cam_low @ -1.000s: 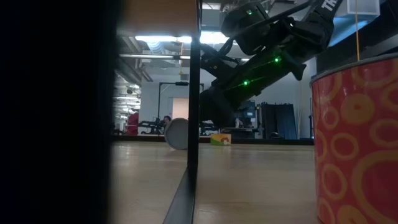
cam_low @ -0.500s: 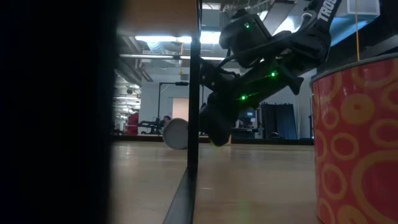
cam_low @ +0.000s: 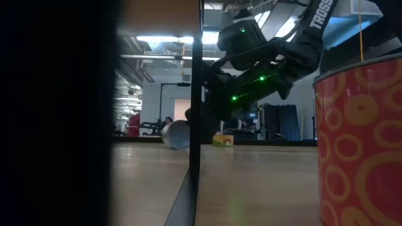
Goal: Pick and place cans onto a shelf
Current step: Put the canned chicken soup on the shelf
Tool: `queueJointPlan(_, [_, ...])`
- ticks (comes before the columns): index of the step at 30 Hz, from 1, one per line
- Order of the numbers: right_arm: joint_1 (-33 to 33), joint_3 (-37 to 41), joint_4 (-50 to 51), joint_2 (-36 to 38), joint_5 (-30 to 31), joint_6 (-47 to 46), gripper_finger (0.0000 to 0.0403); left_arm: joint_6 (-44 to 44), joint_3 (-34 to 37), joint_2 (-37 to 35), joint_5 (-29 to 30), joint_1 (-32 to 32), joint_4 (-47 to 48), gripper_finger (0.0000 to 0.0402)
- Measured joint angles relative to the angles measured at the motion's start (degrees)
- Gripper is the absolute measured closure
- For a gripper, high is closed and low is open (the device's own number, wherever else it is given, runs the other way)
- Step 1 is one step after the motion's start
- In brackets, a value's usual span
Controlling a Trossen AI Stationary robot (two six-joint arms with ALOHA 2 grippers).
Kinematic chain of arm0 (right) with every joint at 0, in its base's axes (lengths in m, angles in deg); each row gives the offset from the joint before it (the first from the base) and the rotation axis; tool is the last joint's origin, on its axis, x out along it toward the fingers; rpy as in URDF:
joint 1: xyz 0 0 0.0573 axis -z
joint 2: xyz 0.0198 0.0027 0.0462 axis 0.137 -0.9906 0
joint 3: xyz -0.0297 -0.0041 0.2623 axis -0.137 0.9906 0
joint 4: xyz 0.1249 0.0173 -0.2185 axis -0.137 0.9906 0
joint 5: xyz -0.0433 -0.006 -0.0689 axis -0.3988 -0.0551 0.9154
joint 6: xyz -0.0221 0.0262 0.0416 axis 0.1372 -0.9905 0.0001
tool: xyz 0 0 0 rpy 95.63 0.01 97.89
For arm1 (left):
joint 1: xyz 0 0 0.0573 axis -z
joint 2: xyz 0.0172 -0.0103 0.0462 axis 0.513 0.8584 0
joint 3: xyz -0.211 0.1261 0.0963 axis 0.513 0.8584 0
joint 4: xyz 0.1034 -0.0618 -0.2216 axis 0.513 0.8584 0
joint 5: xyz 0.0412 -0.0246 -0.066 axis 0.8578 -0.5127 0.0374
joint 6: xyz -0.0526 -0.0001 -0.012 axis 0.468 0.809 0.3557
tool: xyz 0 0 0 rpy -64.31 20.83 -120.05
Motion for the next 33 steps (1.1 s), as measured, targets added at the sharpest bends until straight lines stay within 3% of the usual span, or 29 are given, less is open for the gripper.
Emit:
queueJointPlan(9, [3.67,-2.74,0.17,-3.82,-4.47,1.19,0.0322,0.0,0.0,0.0,0.0,0.0,-0.02,0.0338])
queueJointPlan(16, [4.0,-5.39,0.22,-5.41,-5.21,6.65,0.0322,-0.04,0.0,0.0,0.0,0.0,0.0,0.0338])
queueJointPlan(24, [4.06,-7.05,0.03,-5.41,-8.13,6.23,0.0323,-0.07,0.0,0.0,-0.01,-0.02,0.0,0.0339])
queueJointPlan(33, [4.5,-7.25,0.21,-5.41,-10.16,6.25,0.0374,-0.04,0.0,0.0,0.0,-0.02,0.02,0.034])
